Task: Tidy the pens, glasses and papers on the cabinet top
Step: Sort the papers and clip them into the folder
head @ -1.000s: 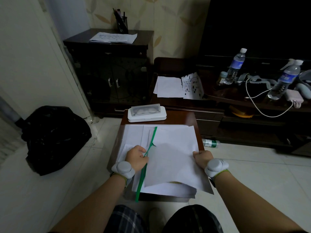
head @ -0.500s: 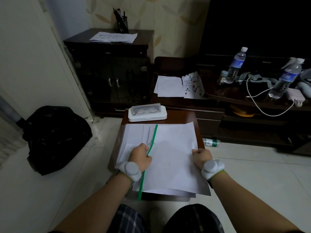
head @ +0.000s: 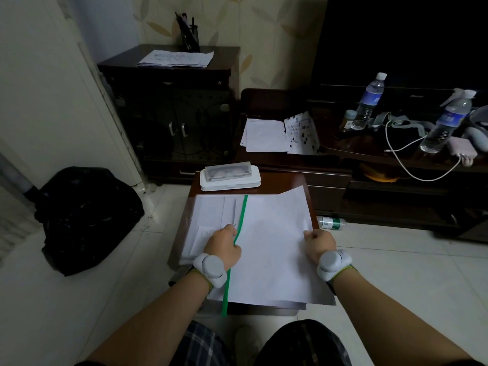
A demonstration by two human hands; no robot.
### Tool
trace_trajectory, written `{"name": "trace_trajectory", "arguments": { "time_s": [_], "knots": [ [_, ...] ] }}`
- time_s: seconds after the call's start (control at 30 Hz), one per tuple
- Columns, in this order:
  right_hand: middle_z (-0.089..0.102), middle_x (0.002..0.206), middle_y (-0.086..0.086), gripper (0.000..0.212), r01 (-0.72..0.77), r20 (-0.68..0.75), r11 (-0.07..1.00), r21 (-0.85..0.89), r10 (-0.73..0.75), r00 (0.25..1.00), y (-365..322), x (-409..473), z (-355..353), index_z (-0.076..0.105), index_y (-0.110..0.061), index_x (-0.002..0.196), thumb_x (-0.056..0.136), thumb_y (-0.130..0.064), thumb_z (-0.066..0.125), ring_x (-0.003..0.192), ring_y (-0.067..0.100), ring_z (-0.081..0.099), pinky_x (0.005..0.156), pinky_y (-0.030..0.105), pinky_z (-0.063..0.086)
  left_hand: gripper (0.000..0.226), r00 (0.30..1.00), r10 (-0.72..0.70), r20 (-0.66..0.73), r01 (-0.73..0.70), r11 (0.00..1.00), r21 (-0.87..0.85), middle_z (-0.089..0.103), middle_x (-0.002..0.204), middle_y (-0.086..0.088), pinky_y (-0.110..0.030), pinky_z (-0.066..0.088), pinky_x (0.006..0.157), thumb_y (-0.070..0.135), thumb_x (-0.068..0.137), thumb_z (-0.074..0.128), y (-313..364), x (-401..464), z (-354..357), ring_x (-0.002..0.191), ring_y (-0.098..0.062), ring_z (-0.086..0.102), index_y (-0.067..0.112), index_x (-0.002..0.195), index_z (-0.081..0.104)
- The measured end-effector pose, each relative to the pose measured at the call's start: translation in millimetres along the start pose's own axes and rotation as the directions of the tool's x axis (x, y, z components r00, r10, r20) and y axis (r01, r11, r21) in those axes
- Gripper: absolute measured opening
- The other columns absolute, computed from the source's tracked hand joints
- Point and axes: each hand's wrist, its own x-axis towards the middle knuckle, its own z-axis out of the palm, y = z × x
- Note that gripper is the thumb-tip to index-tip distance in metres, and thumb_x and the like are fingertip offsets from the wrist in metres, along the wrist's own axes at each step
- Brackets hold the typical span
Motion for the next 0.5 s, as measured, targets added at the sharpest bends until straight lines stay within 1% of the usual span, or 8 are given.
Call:
{"name": "trace_trajectory", "arguments": {
  "time_s": [0.13, 0.23, 0.3, 0.33, 0.4, 0.43, 0.5],
  "knots": [
    [0.063, 0.116, 0.021, 0.033, -0.006, 0.019, 1.0, 0.028, 0.005, 1.0, -2.2, -1.3, 1.4, 0.064, 0.0, 0.109, 0.098, -0.024, 0.045, 0.11, 0.037, 0.055, 0.088, 0.031, 0.042, 0.023, 1.0, -0.007, 0.005, 0.007, 1.0, 0.004, 0.049, 0.075, 0.0, -0.022, 0.042, 0.064, 0.003, 0.083, 0.048, 2.6, -1.2, 0.5, 0.072, -0.018, 0.05, 0.005, 0.106, 0.051],
    [0.063, 0.112, 0.022, 0.032, -0.001, 0.056, 1.0, 0.031, -0.001, 0.998, -4.8, -3.1, 4.6, 0.065, 0.0, 0.106, 0.097, -0.024, 0.046, 0.107, 0.037, 0.056, 0.084, 0.03, 0.041, 0.016, 1.0, -0.022, 0.01, 0.022, 1.0, 0.016, 0.048, 0.072, -0.002, -0.029, 0.047, 0.067, 0.0, 0.083, 0.046, 8.0, -1.5, 1.0, 0.073, -0.021, 0.051, 0.009, 0.095, 0.047],
    [0.06, 0.098, 0.022, 0.027, 0.019, 0.08, 0.999, 0.029, -0.022, 0.997, -5.2, -3.4, 6.9, 0.064, -0.003, 0.093, 0.097, -0.024, 0.047, 0.094, 0.034, 0.056, 0.075, 0.028, 0.037, 0.015, 1.0, -0.02, 0.018, 0.019, 0.999, 0.038, 0.044, 0.067, 0.001, -0.032, 0.049, 0.068, -0.001, 0.082, 0.044, 11.4, -2.2, 2.5, 0.073, -0.021, 0.052, 0.011, 0.09, 0.042],
    [0.056, 0.09, 0.02, 0.025, 0.034, 0.086, 0.999, 0.022, -0.036, 0.996, -5.3, -3.8, 7.8, 0.06, -0.006, 0.085, 0.097, -0.024, 0.047, 0.086, 0.03, 0.052, 0.072, 0.025, 0.033, 0.014, 1.0, -0.018, 0.018, 0.017, 0.998, 0.054, 0.044, 0.067, 0.001, -0.032, 0.048, 0.066, -0.002, 0.083, 0.043, 13.3, -3.0, 3.5, 0.073, -0.022, 0.052, 0.011, 0.089, 0.041],
    [0.052, 0.083, 0.013, 0.025, 0.056, 0.086, 0.998, 0.013, -0.056, 0.995, -4.5, -4.3, 8.8, 0.053, -0.007, 0.078, 0.096, -0.023, 0.048, 0.081, 0.026, 0.048, 0.07, 0.024, 0.031, 0.013, 1.0, -0.015, 0.013, 0.014, 0.995, 0.099, 0.052, 0.076, -0.008, -0.03, 0.043, 0.06, -0.002, 0.083, 0.04, 17.8, -5.6, 4.2, 0.075, -0.026, 0.056, 0.01, 0.086, 0.04],
    [0.052, 0.082, 0.013, 0.025, 0.061, 0.085, 0.998, 0.012, -0.062, 0.994, -3.5, -4.6, 8.7, 0.052, -0.008, 0.076, 0.096, -0.023, 0.049, 0.081, 0.029, 0.049, 0.069, 0.024, 0.031, 0.012, 1.0, -0.014, 0.015, 0.012, 0.992, 0.126, 0.057, 0.084, -0.014, -0.029, 0.039, 0.059, -0.003, 0.084, 0.04, 20.2, -7.3, 4.2, 0.078, -0.03, 0.058, 0.009, 0.085, 0.04],
    [0.052, 0.08, 0.013, 0.026, 0.077, 0.08, 0.997, 0.013, -0.078, 0.994, -1.5, -5.0, 7.5, 0.052, -0.007, 0.076, 0.096, -0.023, 0.049, 0.082, 0.031, 0.051, 0.069, 0.024, 0.031, 0.01, 1.0, -0.012, 0.022, 0.008, 0.986, 0.168, 0.06, 0.096, -0.019, -0.028, 0.037, 0.059, -0.002, 0.085, 0.039, 23.7, -9.9, 4.2, 0.085, -0.032, 0.061, 0.007, 0.084, 0.042]
  ]
}}
